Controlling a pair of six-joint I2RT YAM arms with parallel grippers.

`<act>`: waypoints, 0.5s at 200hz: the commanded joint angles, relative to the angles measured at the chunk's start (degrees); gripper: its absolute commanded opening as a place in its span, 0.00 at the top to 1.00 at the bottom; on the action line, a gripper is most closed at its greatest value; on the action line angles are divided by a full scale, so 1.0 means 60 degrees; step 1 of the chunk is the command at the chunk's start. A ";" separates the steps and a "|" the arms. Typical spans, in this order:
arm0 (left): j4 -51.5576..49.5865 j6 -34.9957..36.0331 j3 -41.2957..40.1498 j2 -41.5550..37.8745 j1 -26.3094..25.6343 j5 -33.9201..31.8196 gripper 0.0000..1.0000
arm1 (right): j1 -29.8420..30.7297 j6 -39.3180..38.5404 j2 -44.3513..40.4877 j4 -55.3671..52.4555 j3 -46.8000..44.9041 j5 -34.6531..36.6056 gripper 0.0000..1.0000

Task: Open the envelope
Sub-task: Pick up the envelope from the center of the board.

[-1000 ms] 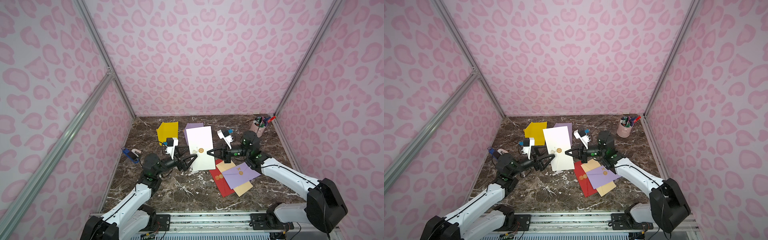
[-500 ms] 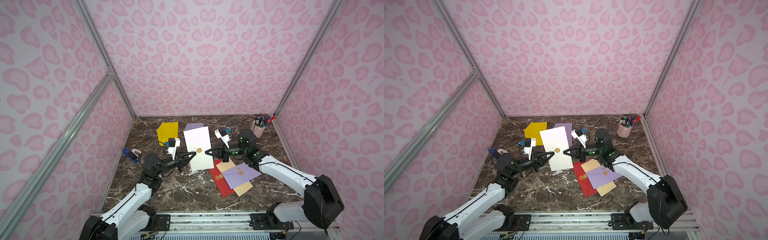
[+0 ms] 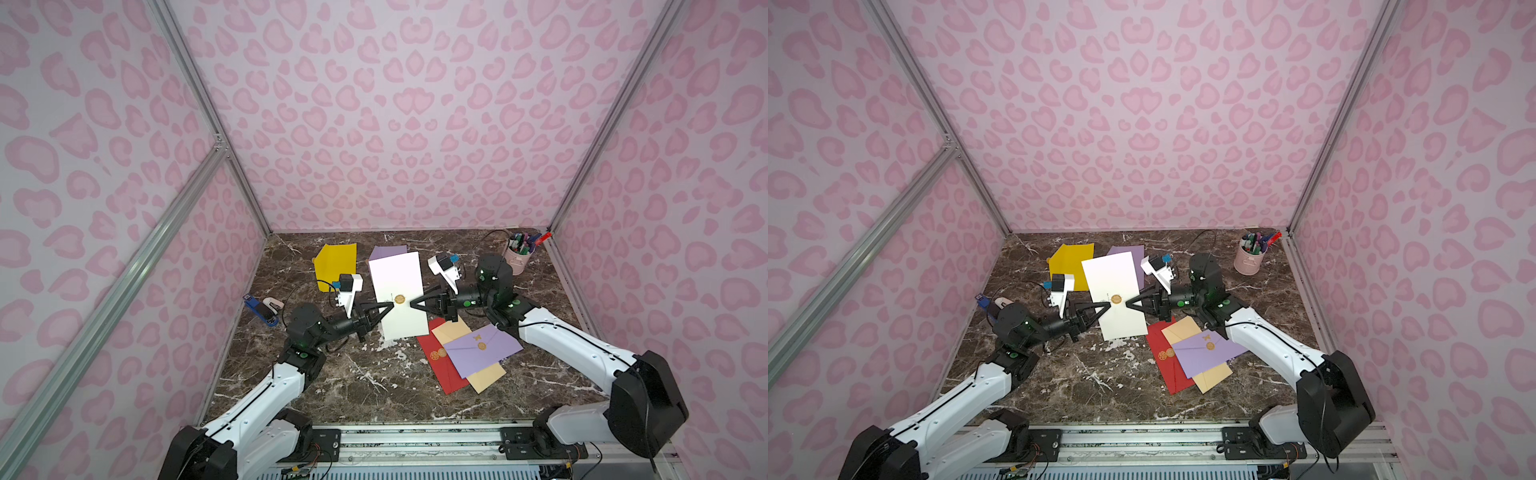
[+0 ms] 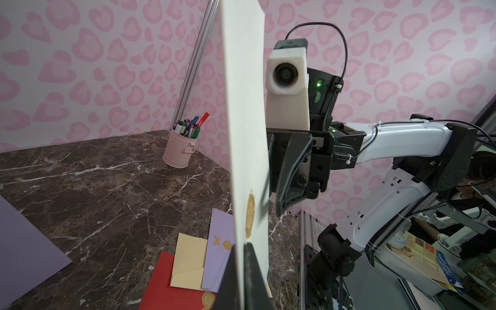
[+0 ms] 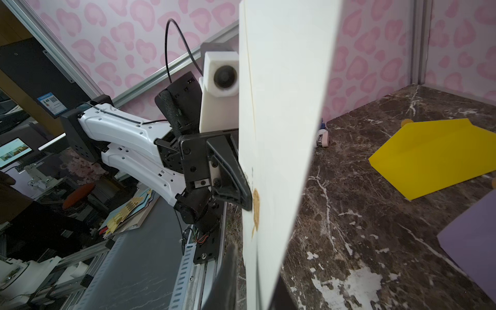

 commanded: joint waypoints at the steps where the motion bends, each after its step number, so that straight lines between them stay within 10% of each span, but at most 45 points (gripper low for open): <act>1: -0.0285 0.0227 0.0109 0.0107 -0.0034 0.0034 0.96 | 0.0005 -0.0521 -0.0044 -0.0415 0.0313 -0.0103 0.80; 100: -0.0674 0.0506 0.0186 0.0134 -0.0241 -0.0047 0.96 | -0.0121 -0.0493 0.0229 -0.0313 0.1085 -0.0222 0.93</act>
